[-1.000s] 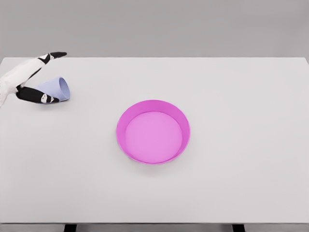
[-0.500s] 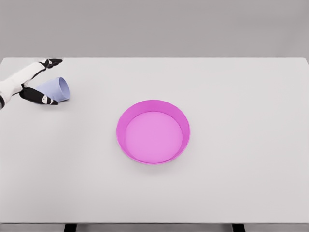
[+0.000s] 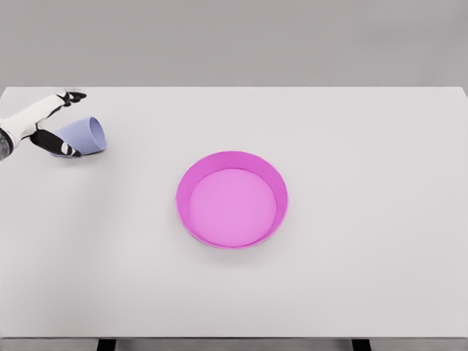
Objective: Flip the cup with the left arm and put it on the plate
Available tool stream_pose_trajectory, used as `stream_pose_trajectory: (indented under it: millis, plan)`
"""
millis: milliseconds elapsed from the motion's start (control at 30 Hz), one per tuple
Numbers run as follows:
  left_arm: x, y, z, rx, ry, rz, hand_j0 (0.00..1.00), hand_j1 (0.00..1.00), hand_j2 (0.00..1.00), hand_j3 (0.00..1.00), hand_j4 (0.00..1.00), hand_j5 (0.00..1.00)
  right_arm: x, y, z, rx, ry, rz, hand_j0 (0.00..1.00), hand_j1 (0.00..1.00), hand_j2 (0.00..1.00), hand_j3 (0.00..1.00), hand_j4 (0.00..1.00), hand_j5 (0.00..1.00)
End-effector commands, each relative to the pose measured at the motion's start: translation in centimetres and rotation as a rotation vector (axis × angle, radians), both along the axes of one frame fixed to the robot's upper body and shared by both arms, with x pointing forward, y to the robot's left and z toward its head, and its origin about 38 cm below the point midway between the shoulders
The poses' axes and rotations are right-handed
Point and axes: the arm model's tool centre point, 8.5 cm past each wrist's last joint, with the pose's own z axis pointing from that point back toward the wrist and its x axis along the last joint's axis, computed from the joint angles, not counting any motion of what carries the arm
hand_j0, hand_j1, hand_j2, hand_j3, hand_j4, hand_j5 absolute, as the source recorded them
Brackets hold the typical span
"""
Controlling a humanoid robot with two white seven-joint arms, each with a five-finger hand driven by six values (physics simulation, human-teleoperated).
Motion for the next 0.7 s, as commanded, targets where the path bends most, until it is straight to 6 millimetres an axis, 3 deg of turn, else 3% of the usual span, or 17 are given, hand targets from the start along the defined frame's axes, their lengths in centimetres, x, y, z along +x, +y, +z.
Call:
stream_pose_trajectory:
  millis: [0, 333, 667]
  plan:
    - [0.0, -0.2, -1.3, 0.005, 0.032, -0.003, 1.0, 1.0, 1.0, 1.0, 1.0, 1.0, 0.0, 0.0, 0.0, -0.001, 0.0, 0.0, 1.0, 1.0, 1.0, 1.0, 1.0, 1.0]
    - [1.4, 0.4, -2.0, 0.002, 0.046, 0.039, 1.0, 1.0, 1.0, 1.0, 1.0, 1.0, 0.0, 0.0, 0.0, 0.001, 0.0, 0.0, 1.0, 1.0, 1.0, 1.0, 1.0, 1.0]
    - [2.7, -0.4, -2.8, -0.012, 0.055, 0.049, 1.0, 1.0, 1.0, 1.0, 1.0, 1.0, 0.0, 0.0, 0.0, 0.001, 0.0, 0.0, 1.0, 1.0, 1.0, 1.0, 1.0, 1.0]
